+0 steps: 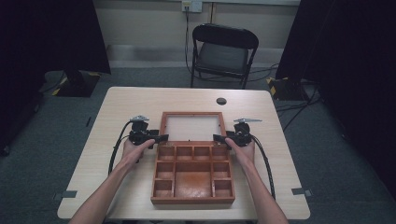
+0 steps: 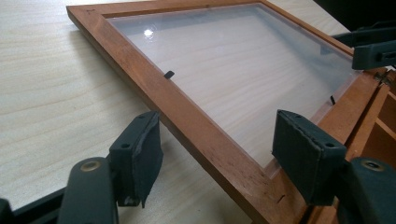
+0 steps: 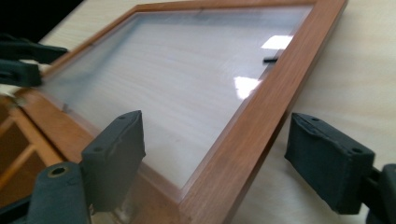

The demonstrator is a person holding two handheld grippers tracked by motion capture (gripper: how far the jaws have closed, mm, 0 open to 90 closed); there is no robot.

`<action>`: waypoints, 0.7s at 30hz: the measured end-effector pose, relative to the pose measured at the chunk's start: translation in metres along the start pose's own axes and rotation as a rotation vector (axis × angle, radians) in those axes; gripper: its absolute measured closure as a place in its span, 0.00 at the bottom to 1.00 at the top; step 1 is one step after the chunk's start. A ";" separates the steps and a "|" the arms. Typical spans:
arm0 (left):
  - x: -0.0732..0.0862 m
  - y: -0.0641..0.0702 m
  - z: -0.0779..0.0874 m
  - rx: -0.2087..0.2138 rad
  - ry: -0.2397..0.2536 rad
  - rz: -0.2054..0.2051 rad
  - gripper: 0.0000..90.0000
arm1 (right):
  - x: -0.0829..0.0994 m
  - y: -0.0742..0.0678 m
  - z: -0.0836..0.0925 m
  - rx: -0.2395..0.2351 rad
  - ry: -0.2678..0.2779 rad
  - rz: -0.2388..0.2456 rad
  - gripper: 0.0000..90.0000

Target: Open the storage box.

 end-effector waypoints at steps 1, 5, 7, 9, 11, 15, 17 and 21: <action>0.000 0.000 0.000 -0.006 -0.003 -0.008 0.36 | -0.001 -0.002 0.001 0.025 0.000 0.020 0.22; 0.000 0.001 0.002 -0.014 0.001 -0.016 0.35 | -0.002 -0.004 0.007 0.055 -0.007 0.050 0.24; -0.001 0.002 0.004 -0.024 0.005 -0.019 0.34 | -0.001 -0.003 0.010 0.054 0.001 0.041 0.23; -0.002 0.003 0.008 -0.033 0.012 -0.022 0.32 | -0.002 -0.003 0.013 0.060 0.007 0.030 0.22; -0.002 0.004 0.012 -0.042 0.012 -0.035 0.31 | -0.002 -0.004 0.017 0.070 0.010 0.042 0.22; -0.001 0.006 0.022 -0.072 0.018 -0.057 0.29 | -0.003 -0.009 0.027 0.062 0.021 0.056 0.20; 0.001 0.005 0.027 -0.072 0.017 -0.060 0.28 | -0.003 -0.013 0.032 0.067 0.011 0.072 0.17; 0.004 0.006 0.037 -0.081 0.019 -0.071 0.25 | 0.000 -0.018 0.042 0.055 0.013 0.077 0.17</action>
Point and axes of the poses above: each handheld gripper's, and its own axes: z roughly backward along the jaws, x roughly out of its underside, y roughly to its right, the point moved 1 cm from there along -z, roughly forward along the jaws, and after that the axes turned 9 degrees about -y, right-handed, at the moved point
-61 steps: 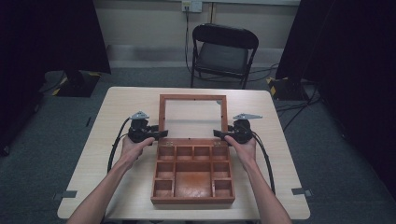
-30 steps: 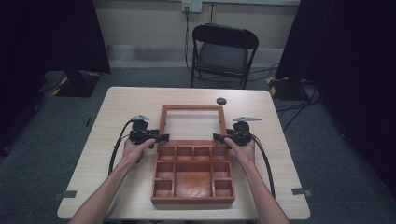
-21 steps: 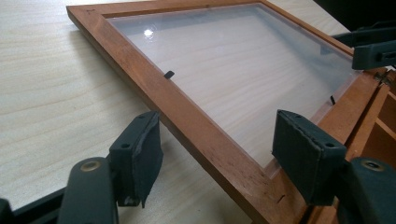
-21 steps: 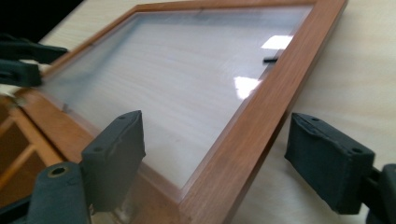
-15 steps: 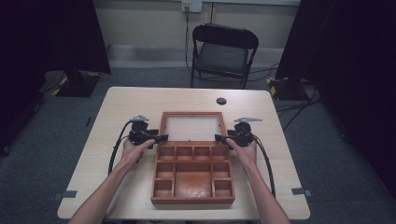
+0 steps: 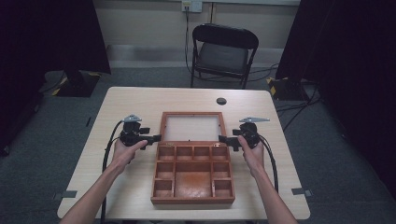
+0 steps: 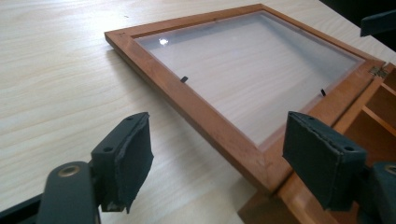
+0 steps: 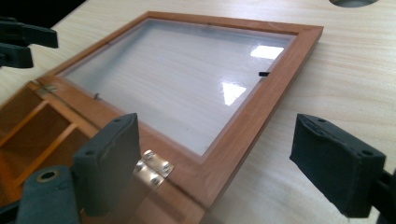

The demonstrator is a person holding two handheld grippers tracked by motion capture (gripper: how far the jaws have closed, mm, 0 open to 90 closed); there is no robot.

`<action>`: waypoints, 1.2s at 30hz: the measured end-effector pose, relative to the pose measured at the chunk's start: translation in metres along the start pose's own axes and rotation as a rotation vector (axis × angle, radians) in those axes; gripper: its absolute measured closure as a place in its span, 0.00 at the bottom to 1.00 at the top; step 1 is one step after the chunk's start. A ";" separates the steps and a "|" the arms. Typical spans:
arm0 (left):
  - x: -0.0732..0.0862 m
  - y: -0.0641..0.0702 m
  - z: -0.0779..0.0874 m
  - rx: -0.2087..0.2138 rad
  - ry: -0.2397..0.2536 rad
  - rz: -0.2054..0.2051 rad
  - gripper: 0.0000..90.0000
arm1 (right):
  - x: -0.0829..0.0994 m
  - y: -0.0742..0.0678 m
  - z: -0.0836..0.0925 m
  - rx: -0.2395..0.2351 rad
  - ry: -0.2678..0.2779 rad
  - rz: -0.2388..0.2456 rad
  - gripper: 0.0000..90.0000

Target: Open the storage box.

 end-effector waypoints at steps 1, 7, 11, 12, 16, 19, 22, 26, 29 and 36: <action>0.001 0.000 0.003 -0.007 0.002 -0.007 0.24 | 0.002 -0.001 0.003 -0.008 0.012 0.004 0.16; 0.012 -0.002 0.018 -0.027 -0.002 -0.016 0.22 | 0.016 -0.001 0.022 0.025 0.012 0.002 0.16; 0.021 -0.001 0.028 -0.033 -0.007 -0.032 0.18 | 0.026 -0.001 0.038 0.069 0.001 0.018 0.16; 0.023 0.000 0.031 -0.040 -0.009 -0.032 0.18 | 0.029 -0.002 0.042 0.085 -0.002 0.022 0.16; 0.031 0.001 0.039 -0.053 -0.015 -0.028 0.19 | 0.043 -0.002 0.058 0.137 0.000 0.023 0.17; 0.040 0.001 0.046 -0.053 -0.015 -0.067 0.19 | 0.053 0.000 0.069 0.151 0.007 0.004 0.17; 0.049 0.000 0.050 -0.090 -0.039 -0.070 0.18 | 0.065 0.002 0.080 0.171 -0.005 0.002 0.17; 0.063 -0.001 0.053 -0.131 -0.072 -0.062 0.19 | 0.080 0.004 0.088 0.173 -0.016 -0.008 0.18; 0.071 -0.003 0.056 -0.149 -0.093 -0.048 0.19 | 0.093 0.007 0.093 0.199 -0.034 -0.018 0.18; 0.091 -0.008 0.060 -0.176 -0.127 -0.041 0.20 | 0.121 0.014 0.094 0.261 -0.080 -0.058 0.17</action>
Point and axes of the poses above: each handheld gripper's, and its own axes: z roughly backward along the jaws, x roughly out of its underside, y roughly to its right, the point moved 1 cm from there along -z, roughly forward along the jaws, and after that the axes turned 9 degrees about -y, right-handed, at the moved point
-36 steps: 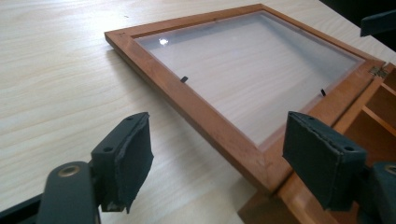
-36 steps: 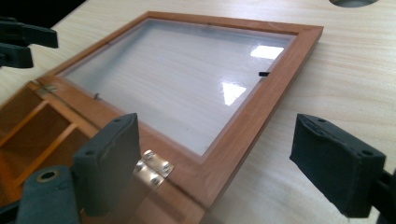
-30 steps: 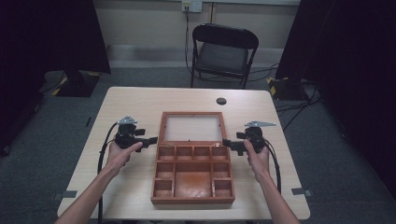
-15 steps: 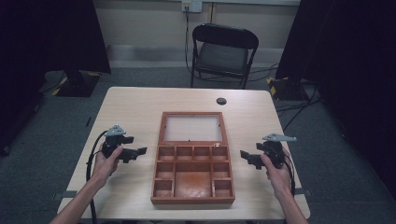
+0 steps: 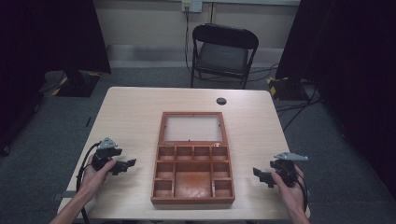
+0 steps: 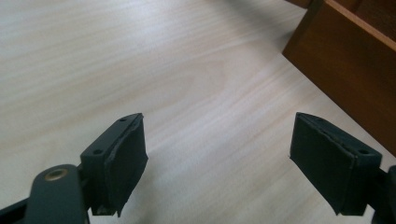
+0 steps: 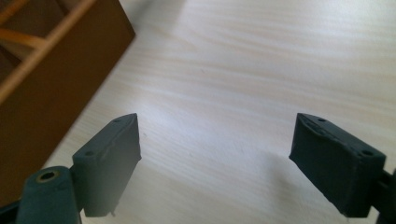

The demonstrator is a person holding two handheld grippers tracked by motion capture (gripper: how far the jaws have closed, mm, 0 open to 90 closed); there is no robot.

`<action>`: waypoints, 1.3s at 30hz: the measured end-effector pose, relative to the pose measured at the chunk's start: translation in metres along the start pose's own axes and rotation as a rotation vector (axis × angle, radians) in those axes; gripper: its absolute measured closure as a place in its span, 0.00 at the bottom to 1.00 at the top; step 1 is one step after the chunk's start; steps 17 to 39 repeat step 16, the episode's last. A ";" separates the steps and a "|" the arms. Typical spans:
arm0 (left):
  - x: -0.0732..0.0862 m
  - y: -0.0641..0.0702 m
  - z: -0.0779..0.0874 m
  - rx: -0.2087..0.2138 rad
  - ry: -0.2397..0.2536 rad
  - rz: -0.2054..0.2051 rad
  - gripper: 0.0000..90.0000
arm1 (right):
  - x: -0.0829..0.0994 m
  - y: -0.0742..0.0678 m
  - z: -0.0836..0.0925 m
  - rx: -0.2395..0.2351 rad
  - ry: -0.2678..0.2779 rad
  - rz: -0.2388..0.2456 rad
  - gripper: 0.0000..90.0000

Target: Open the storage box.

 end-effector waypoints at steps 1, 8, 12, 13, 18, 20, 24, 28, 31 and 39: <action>0.002 0.000 -0.002 -0.007 -0.020 0.007 0.20 | 0.002 0.001 -0.001 0.013 -0.010 -0.001 0.16; 0.009 0.003 -0.011 -0.096 -0.034 -0.039 0.17 | 0.009 0.000 -0.016 0.101 -0.085 0.035 0.16; 0.012 0.005 -0.016 -0.114 0.007 -0.027 0.10 | 0.012 -0.001 -0.025 0.127 -0.032 0.071 0.02; 0.012 0.005 -0.016 -0.110 0.007 -0.025 0.09 | 0.013 -0.001 -0.027 0.124 -0.014 0.072 0.01; 0.011 0.004 -0.017 -0.104 0.006 -0.026 0.08 | 0.012 -0.001 -0.027 0.128 -0.014 0.069 0.00; 0.011 0.004 -0.017 -0.104 0.006 -0.026 0.08 | 0.012 -0.001 -0.027 0.128 -0.014 0.069 0.00; 0.011 0.004 -0.017 -0.104 0.006 -0.026 0.08 | 0.012 -0.001 -0.027 0.128 -0.014 0.069 0.00; 0.011 0.004 -0.017 -0.104 0.006 -0.026 0.08 | 0.012 -0.001 -0.027 0.128 -0.014 0.069 0.00; 0.011 0.004 -0.017 -0.104 0.006 -0.026 0.08 | 0.012 -0.001 -0.027 0.128 -0.014 0.069 0.00; 0.011 0.004 -0.017 -0.104 0.006 -0.026 0.08 | 0.012 -0.001 -0.027 0.128 -0.014 0.069 0.00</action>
Point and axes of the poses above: each handheld gripper's, and its own axes: z roughly backward along the jaws, x roughly out of its underside, y roughly to its right, the point moved 1 cm from there along -z, roughly forward along the jaws, and after that the axes turned 9 degrees about -y, right-handed, at the moved point
